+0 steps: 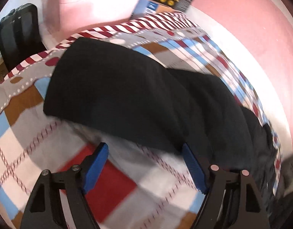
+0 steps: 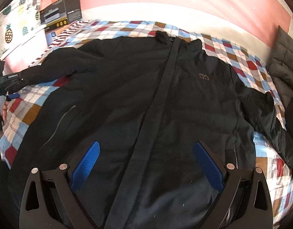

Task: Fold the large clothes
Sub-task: 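Grasp the jacket sleeve nearest the left tool and lift it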

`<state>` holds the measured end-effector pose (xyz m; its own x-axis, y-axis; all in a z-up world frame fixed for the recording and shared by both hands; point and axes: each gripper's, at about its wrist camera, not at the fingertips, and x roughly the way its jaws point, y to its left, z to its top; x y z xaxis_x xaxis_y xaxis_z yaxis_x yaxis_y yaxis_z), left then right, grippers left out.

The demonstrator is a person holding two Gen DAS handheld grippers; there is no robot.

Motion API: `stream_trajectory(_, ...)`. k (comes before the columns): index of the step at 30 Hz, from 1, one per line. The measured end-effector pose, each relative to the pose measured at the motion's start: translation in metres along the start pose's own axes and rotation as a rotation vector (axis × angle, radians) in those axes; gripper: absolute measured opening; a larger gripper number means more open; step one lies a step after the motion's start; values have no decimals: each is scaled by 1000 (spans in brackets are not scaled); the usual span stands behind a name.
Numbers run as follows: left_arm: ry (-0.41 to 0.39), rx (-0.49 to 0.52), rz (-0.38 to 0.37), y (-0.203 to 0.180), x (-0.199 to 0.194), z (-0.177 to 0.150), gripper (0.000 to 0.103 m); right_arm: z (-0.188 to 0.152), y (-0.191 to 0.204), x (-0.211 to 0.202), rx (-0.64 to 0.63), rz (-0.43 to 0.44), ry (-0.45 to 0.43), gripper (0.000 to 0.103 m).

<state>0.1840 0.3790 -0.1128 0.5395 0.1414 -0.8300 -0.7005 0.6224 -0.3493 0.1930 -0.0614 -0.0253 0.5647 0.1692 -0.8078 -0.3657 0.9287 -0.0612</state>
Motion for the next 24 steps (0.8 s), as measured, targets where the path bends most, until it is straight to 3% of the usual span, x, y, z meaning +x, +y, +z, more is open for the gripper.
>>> stream_trajectory(5, -19, -19, 13, 3, 13, 15, 76, -1, -9, 8, 21, -11, 18, 99)
stream_trajectory(8, -8, -3, 28, -1, 21, 18, 62, -3, -14, 14, 29, -22, 36, 99)
stream_trajectory(13, -40, 72, 43, -21, 9, 21, 28, -5, -20, 19, 28, -30, 49, 99)
stream_trajectory(15, -66, 104, 29, -32, -6, 22, 23, -6, -21, 20, 33, -24, 49, 99)
stream_trajectory(21, -168, 245, -35, -82, -68, 26, 17, -9, -31, 16, 65, -3, 29, 98)
stream_trajectory(24, -224, 326, -98, -115, -106, 24, 16, -13, -41, 12, 103, 30, 20, 91)
